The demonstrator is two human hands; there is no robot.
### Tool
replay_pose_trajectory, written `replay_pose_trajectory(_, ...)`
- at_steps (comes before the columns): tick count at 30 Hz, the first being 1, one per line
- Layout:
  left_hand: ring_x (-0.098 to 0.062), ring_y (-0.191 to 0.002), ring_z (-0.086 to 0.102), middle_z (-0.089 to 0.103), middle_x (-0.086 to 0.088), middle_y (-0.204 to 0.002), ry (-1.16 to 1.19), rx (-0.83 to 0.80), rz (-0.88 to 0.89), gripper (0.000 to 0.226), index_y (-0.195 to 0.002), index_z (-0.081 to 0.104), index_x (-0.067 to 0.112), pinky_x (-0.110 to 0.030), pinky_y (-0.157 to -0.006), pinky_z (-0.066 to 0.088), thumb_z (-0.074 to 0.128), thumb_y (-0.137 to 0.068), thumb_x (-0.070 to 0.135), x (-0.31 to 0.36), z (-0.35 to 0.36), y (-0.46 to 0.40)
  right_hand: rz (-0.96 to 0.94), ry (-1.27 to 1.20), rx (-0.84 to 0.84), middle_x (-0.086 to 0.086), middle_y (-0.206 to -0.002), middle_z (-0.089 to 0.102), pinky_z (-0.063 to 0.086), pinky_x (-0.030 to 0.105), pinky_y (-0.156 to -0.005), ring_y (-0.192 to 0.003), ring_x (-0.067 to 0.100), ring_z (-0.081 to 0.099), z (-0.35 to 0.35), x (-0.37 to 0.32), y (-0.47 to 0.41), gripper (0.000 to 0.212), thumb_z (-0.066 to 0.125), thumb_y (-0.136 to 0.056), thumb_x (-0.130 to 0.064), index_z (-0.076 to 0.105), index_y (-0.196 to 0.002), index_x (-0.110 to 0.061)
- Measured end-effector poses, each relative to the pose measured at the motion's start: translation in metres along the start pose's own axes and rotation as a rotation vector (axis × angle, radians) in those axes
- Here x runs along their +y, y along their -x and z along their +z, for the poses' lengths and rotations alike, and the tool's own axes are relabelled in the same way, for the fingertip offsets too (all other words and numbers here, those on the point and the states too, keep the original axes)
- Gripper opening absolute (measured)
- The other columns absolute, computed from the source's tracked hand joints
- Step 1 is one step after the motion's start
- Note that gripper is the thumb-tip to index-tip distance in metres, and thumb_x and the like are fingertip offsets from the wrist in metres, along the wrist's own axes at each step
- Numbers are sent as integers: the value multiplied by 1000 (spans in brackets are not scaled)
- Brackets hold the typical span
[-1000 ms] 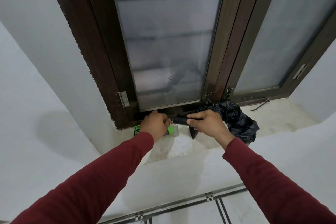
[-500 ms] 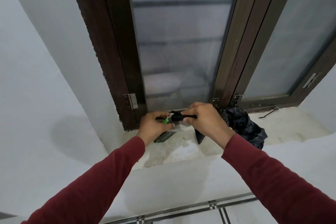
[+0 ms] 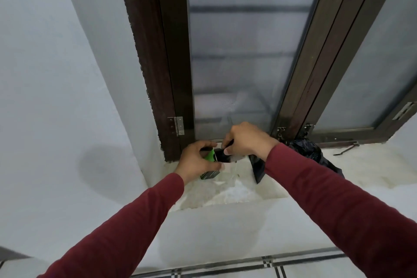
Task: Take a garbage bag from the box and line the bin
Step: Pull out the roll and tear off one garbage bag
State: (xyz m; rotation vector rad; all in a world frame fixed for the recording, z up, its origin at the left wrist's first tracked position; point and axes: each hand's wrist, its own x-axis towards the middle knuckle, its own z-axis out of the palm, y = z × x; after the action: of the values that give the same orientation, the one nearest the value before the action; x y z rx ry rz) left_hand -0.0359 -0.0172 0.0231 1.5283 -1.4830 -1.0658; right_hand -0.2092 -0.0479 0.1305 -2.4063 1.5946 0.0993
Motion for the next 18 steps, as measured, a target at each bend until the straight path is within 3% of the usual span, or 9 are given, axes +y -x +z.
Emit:
replay_pose_trajectory(2,-12,-115,66,68,10,-126,16,-12,10,74,-125,67,31,-43,-99,57,96,-57,24,-2,0,-1,-6,27,7,-3,-110,75,52,27,-78,-98,18,67,4,-11,-5,26,78,-87,-36,80,-111,-29)
replay_pose_trajectory(5,-11,-118,64,68,11,-126,72,-19,41,66,-124,68,29,-37,-104,53,93,-65,17,-7,-2,-1,37,-171,23,-2,-107,74,52,24,-77,-91,14,66,8,-8,-8,30,82,-84,-33,78,-113,-25)
replay_pose_trajectory(8,-11,-122,62,67,11,-127,116,-1,41,56,-119,71,29,-36,-107,52,91,-69,14,-9,-3,-1,162,-324,259,1,-117,75,55,29,-92,-107,22,70,19,10,-4,28,72,-90,-29,77,-118,-24)
replay_pose_trajectory(10,-12,-126,59,65,10,-130,119,-15,14,63,-123,68,31,-40,-106,52,92,-65,21,-10,-4,1,282,-389,306,7,-120,74,56,35,-94,-110,27,69,36,21,-2,37,72,-90,-31,73,-125,-17)
replay_pose_trajectory(12,-12,-130,55,61,9,-136,110,-58,14,84,-131,60,34,-41,-104,54,95,-55,31,-12,-5,2,378,-692,238,9,-115,74,61,36,-88,-100,25,73,55,27,-5,42,77,-87,-28,71,-125,-11)
replay_pose_trajectory(14,-11,-132,53,56,10,-139,96,-83,37,92,-134,55,38,-41,-100,57,96,-53,29,-13,-5,3,433,-1035,244,10,-112,75,64,36,-81,-88,21,75,65,27,-6,27,79,-86,-17,74,-113,-15)
replay_pose_trajectory(18,-12,-125,59,62,9,-132,163,71,62,62,-126,58,34,-41,-102,55,88,-76,13,-9,-1,2,367,-1182,368,2,-90,78,65,36,-79,-74,14,70,71,22,-9,25,79,-85,-15,78,-109,-18)
